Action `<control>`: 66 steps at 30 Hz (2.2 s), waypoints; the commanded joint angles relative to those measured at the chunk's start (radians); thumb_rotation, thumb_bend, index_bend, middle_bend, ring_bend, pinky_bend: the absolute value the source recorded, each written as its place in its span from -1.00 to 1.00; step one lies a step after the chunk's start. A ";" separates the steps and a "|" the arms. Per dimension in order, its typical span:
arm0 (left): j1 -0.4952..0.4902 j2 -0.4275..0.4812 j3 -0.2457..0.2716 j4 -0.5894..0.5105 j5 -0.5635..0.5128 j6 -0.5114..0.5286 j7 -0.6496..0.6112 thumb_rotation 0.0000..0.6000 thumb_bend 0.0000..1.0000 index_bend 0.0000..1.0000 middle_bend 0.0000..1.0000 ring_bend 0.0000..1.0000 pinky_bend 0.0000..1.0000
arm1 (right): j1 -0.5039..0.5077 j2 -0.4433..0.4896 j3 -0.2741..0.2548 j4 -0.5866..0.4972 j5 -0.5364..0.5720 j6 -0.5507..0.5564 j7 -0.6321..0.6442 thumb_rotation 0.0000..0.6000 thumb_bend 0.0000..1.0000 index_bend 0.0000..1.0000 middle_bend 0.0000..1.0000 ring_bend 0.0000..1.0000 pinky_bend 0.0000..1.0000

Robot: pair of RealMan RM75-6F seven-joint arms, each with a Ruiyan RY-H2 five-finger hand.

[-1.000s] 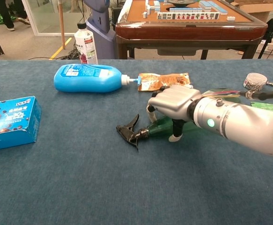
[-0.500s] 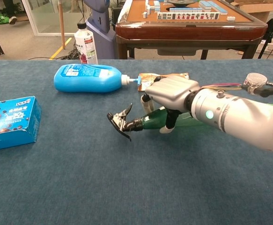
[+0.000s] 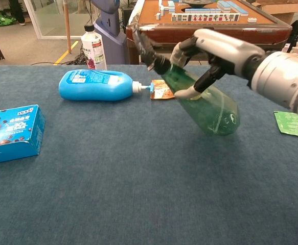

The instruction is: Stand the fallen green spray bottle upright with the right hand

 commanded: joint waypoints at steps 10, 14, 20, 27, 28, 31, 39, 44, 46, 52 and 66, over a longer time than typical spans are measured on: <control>-0.003 -0.003 0.001 -0.006 0.000 -0.008 0.011 1.00 -0.49 -0.86 -1.00 -0.89 -0.96 | -0.160 0.042 0.023 0.082 -0.132 0.038 0.682 1.00 -0.41 0.47 -0.08 -0.49 -0.72; -0.004 -0.004 0.003 -0.005 -0.003 -0.013 0.013 1.00 -0.49 -0.86 -1.00 -0.89 -0.96 | -0.176 0.015 0.020 0.135 -0.147 0.031 0.815 1.00 -0.47 0.47 -0.09 -0.49 -0.72; -0.005 -0.006 0.003 -0.003 -0.004 -0.015 0.013 1.00 -0.49 -0.86 -1.00 -0.89 -0.96 | -0.176 -0.012 0.002 0.216 -0.182 0.010 0.897 1.00 -0.50 0.47 -0.18 -0.49 -0.72; -0.006 -0.009 0.004 0.000 -0.007 -0.020 0.013 1.00 -0.49 -0.86 -1.00 -0.89 -0.96 | -0.174 -0.023 -0.021 0.266 -0.239 0.010 0.953 1.00 -0.54 0.36 -0.26 -0.49 -0.72; -0.006 -0.009 0.004 0.001 -0.007 -0.020 0.013 1.00 -0.49 -0.86 -1.00 -0.89 -0.96 | -0.176 -0.025 -0.024 0.275 -0.249 0.017 0.957 1.00 -0.54 0.33 -0.27 -0.49 -0.72; -0.005 -0.009 0.003 0.002 -0.007 -0.019 0.011 1.00 -0.49 -0.86 -1.00 -0.89 -0.96 | -0.179 -0.017 -0.036 0.284 -0.270 0.021 0.979 1.00 -0.57 0.15 -0.34 -0.56 -0.72; -0.007 -0.009 0.004 -0.001 -0.003 -0.018 0.015 1.00 -0.49 -0.86 -1.00 -0.89 -0.96 | -0.199 0.006 -0.054 0.293 -0.296 0.049 1.007 1.00 -0.84 -0.43 -0.57 -0.74 -0.81; -0.008 -0.007 0.003 -0.004 -0.002 -0.018 0.018 1.00 -0.49 -0.86 -1.00 -0.89 -0.96 | -0.208 0.021 -0.057 0.285 -0.296 0.055 1.016 1.00 -0.92 -0.64 -0.68 -0.82 -0.87; -0.008 -0.008 0.004 -0.005 -0.001 -0.018 0.019 1.00 -0.49 -0.86 -1.00 -0.89 -0.96 | -0.209 0.028 -0.061 0.280 -0.300 0.055 1.015 1.00 -0.94 -0.68 -0.71 -0.85 -0.89; -0.008 -0.007 0.003 -0.006 -0.002 -0.019 0.020 1.00 -0.49 -0.86 -1.00 -0.89 -0.96 | -0.209 0.043 -0.064 0.263 -0.306 0.054 1.007 1.00 -0.96 -0.74 -0.74 -0.88 -0.92; -0.010 -0.004 0.001 -0.009 0.001 -0.016 0.019 1.00 -0.49 -0.86 -1.00 -0.89 -0.96 | -0.219 0.081 -0.075 0.226 -0.297 0.047 0.925 1.00 -0.96 -0.82 -0.78 -0.91 -0.96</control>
